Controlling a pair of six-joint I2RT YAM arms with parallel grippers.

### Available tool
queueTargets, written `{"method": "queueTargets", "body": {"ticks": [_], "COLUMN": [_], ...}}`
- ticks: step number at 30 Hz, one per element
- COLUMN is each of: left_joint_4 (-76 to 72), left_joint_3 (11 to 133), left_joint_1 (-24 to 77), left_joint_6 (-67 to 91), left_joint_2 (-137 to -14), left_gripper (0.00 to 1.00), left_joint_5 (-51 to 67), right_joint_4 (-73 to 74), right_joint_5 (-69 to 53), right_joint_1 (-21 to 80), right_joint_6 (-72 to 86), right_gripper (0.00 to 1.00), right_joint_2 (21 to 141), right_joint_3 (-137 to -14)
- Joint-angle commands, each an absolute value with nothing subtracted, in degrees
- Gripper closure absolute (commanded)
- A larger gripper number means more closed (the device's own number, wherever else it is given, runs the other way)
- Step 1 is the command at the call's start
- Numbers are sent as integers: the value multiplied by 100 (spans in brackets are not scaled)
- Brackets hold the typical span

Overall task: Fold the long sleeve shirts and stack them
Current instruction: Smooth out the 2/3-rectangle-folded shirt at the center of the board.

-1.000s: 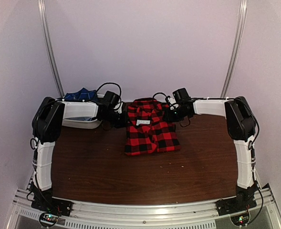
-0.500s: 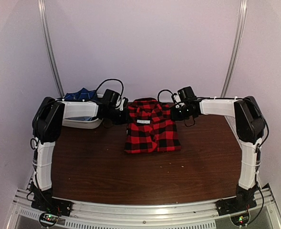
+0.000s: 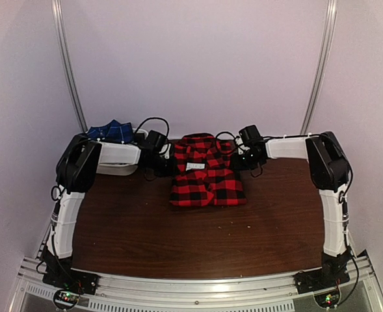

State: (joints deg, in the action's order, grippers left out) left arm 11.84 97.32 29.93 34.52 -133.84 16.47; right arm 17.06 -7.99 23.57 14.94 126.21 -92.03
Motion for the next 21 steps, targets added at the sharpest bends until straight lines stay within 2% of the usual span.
{"method": "queueTargets", "body": {"ticks": [1,4,6,10,16,21], "left_joint_4": [1205,1325,1447,1749,1826,1265], "left_joint_3": [9915,9922,9918,9777,9141,8490], "left_joint_1": [2953,2953,2953,2957,3099,3485], "left_joint_6": [3437,3404,3372,3310,3395,3585], "left_joint_2": [-13362,-13166,-12985,-12479,-11787,-11599], "left_gripper": [87,75,61,47,45,54], "left_joint_5": [1483,1276,1037,471,406,1012], "right_joint_4": [2082,2257,2334,2339,2126,1824], "right_joint_5": [-230,138,316,342,74,14], "right_joint_1": [2384,2561,2718,3021,3373,3390], "right_joint_6": [1392,1316,1293,1342,1350,1471], "right_gripper": [41,35,34,34,44,45], "right_joint_2": [12048,11648,11443,11165,11346,11670], "right_joint_3": [-9433,-9331,-9237,-8953,-8660,-8285]}}
